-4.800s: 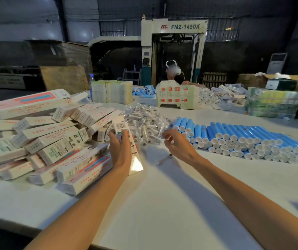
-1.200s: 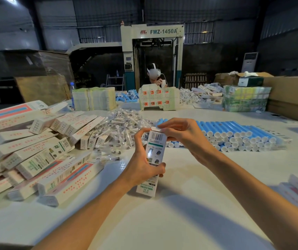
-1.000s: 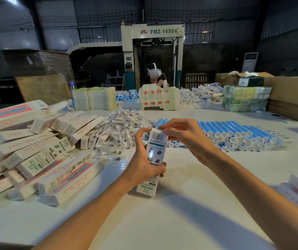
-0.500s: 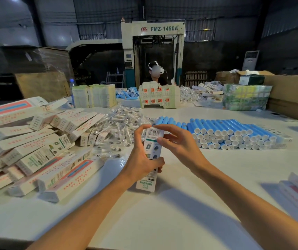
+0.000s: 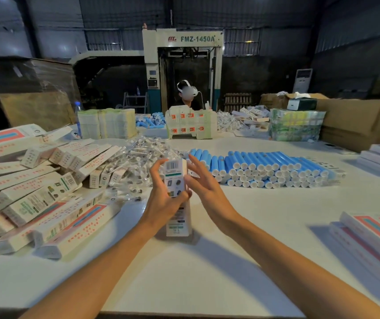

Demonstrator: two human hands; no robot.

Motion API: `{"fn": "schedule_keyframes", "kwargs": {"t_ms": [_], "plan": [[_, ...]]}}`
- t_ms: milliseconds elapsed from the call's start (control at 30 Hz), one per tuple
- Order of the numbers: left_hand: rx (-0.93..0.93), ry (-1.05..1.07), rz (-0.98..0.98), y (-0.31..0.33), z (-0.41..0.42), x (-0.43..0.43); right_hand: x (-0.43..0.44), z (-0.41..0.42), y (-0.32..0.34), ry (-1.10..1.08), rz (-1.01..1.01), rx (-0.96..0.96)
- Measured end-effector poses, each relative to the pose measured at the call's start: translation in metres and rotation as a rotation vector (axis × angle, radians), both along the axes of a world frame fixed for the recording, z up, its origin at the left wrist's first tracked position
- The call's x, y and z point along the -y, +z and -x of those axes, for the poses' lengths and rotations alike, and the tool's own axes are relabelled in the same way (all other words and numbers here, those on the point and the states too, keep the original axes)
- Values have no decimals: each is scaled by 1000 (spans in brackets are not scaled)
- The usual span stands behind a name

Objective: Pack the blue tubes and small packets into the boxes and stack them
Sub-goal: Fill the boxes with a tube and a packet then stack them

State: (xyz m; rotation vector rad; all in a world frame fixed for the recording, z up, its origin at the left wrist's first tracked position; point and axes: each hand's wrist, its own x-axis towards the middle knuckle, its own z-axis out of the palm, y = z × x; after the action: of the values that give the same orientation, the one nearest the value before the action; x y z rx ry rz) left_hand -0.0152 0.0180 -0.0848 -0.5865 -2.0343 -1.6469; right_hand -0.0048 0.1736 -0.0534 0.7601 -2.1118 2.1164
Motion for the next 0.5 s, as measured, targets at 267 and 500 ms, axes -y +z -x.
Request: {"fn": "schedule_keyframes", "kwargs": {"t_ms": [267,500], "plan": [[-9,-36,-147,-8,2,-7,5,-32,-12,229,35,204],[50,-144,202,-16,-1,-15,-33,-49,-6,-135,-115,69]]}}
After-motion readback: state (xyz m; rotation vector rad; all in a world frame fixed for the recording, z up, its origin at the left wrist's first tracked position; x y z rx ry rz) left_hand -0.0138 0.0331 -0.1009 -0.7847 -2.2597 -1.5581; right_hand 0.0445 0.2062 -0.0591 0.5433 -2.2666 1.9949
